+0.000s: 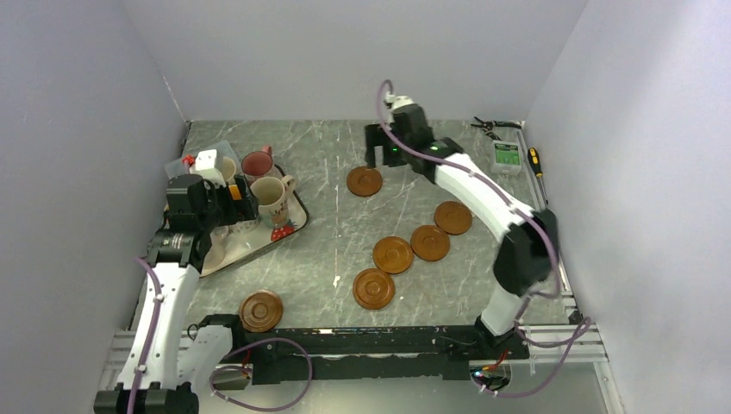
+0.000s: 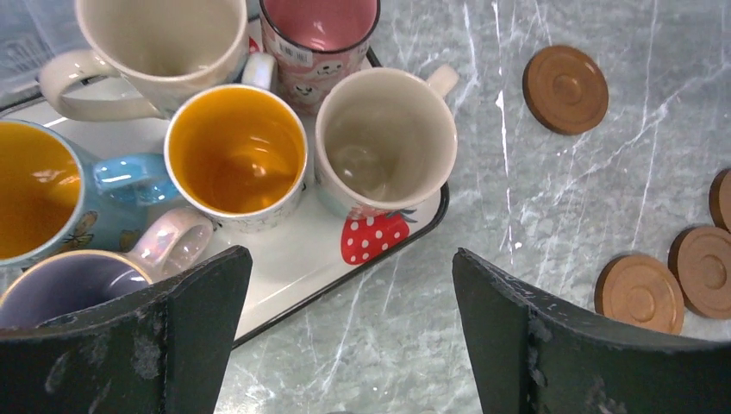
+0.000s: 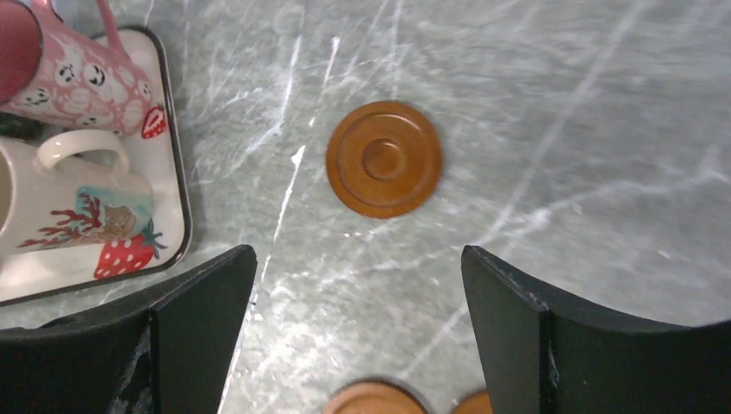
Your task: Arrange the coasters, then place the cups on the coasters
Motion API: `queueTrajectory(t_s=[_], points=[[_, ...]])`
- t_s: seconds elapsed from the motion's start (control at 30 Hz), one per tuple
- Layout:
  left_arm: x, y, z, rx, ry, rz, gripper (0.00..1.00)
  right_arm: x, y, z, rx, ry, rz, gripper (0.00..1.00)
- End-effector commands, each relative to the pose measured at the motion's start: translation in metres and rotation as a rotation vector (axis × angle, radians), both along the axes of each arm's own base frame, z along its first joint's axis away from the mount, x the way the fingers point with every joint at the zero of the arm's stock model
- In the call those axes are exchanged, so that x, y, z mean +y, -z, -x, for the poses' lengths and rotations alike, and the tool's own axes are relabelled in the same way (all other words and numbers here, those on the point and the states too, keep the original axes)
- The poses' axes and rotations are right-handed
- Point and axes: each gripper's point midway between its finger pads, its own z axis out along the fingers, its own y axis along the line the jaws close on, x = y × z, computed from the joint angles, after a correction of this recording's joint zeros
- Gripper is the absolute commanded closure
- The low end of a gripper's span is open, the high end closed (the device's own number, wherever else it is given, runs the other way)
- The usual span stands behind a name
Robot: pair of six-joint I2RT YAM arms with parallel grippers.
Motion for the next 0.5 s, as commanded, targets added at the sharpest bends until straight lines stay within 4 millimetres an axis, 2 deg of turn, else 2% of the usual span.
queueTrajectory(t_s=[0.0, 0.13, 0.27, 0.33, 0.37, 0.47], points=[[0.008, -0.021, -0.007, -0.113, -0.028, -0.041, 0.06, -0.068, 0.006, 0.014, 0.022, 0.136, -0.005, 0.05], [0.016, -0.032, -0.017, -0.133, -0.078, -0.051, 0.06, -0.136, 0.025, 0.033, 0.064, 0.269, 0.005, 0.04], [0.010, -0.071, -0.037, -0.212, -0.064, -0.008, 0.07, -0.186, 0.049, 0.052, 0.102, 0.383, 0.014, 0.04], [0.003, -0.097, -0.052, -0.274, -0.030, 0.011, 0.06, -0.201, 0.063, 0.057, 0.127, 0.422, 0.014, 0.04], [0.003, -0.103, -0.059, -0.281, -0.029, 0.012, 0.06, -0.206, 0.071, 0.059, 0.143, 0.430, 0.019, 0.04], [0.008, -0.104, -0.075, -0.252, -0.060, 0.006, 0.06, -0.205, 0.088, 0.058, 0.178, 0.415, 0.023, 0.08]])
